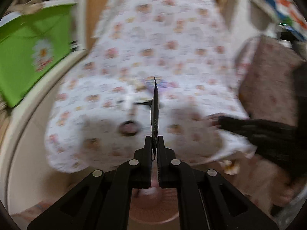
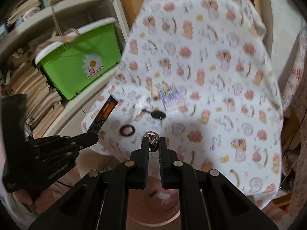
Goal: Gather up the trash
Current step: 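Carry both held items down over the pink basket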
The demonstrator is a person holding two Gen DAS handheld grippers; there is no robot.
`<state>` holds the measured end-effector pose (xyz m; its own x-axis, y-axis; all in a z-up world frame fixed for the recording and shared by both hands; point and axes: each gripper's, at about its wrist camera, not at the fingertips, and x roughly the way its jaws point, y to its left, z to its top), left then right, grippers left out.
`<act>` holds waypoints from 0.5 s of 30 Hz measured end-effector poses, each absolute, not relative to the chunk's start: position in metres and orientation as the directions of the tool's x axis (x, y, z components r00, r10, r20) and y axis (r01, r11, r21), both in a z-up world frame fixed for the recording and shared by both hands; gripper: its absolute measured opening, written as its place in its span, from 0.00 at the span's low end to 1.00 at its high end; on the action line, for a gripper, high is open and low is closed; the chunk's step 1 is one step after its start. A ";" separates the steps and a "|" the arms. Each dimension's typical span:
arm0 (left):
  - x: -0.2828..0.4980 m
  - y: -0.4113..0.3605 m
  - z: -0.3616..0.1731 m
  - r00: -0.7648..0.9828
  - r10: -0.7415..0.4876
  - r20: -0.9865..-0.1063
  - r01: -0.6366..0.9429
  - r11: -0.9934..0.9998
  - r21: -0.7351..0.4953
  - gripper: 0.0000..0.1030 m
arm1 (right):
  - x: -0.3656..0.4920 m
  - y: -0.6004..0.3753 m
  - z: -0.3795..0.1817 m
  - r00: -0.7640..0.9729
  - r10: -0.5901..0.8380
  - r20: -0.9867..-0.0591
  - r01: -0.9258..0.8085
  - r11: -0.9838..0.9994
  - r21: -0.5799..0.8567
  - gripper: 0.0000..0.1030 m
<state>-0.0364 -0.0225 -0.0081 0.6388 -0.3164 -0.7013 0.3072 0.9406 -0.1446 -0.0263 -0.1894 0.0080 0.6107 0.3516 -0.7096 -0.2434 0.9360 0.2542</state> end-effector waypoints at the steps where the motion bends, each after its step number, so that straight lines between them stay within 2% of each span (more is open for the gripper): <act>1: -0.042 -0.030 -0.005 0.652 -0.325 -0.685 0.338 0.933 -0.121 0.04 | -0.023 -0.191 0.001 0.587 0.365 -0.723 -0.240 0.931 0.275 0.10; 5: -0.046 -0.044 -0.011 0.650 -0.269 -0.711 0.336 0.941 -0.049 0.04 | -0.017 -0.203 -0.011 0.558 0.372 -0.742 -0.207 0.928 0.310 0.10; 10: -0.051 -0.049 -0.026 0.569 -0.291 -0.769 0.348 0.933 -0.095 0.04 | -0.016 -0.210 -0.022 0.507 0.419 -0.753 -0.197 0.907 0.372 0.10; 15: -0.055 -0.053 -0.041 0.526 -0.282 -0.802 0.346 0.933 -0.101 0.04 | -0.024 -0.200 -0.026 0.524 0.381 -0.761 -0.214 0.925 0.315 0.10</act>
<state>-0.0554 -0.0529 -0.0406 0.5261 -0.2823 -0.8022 0.3463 0.9327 -0.1011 -0.0241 -0.2005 -0.0255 0.5245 0.3811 -0.7614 -0.2143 0.9245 0.3151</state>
